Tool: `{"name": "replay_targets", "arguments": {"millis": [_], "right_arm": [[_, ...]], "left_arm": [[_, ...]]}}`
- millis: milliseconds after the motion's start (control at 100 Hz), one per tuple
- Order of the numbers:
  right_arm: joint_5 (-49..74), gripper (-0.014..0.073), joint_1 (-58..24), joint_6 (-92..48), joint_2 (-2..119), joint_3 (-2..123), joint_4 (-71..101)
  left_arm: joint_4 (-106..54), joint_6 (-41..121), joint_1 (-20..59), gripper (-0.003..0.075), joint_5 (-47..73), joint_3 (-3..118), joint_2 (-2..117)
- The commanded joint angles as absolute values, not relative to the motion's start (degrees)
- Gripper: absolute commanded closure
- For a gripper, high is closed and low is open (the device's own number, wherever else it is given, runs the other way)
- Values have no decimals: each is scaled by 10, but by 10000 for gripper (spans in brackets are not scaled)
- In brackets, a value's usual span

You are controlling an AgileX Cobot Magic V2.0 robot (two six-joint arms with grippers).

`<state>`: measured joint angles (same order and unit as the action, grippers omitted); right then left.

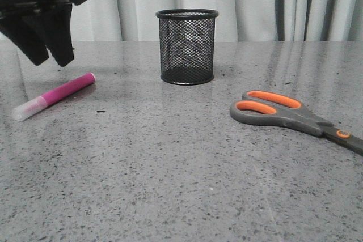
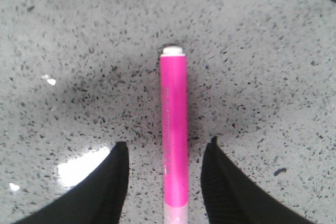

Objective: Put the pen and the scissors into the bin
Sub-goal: 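Lower the left gripper over the pink marker pen, then close the left gripper on the pink marker and lift it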

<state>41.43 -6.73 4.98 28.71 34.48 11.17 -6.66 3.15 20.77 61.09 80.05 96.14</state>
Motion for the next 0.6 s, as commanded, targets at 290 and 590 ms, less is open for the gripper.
{"name": "replay_targets", "arguments": {"millis": [290, 590], "right_arm": [[363, 106, -66, 45, 294, 366, 115], [361, 106, -66, 45, 294, 366, 115]], "left_arm": [[-97, 33, 232, 437, 549, 795, 934], [-74, 23, 232, 463, 553, 795, 958]]}}
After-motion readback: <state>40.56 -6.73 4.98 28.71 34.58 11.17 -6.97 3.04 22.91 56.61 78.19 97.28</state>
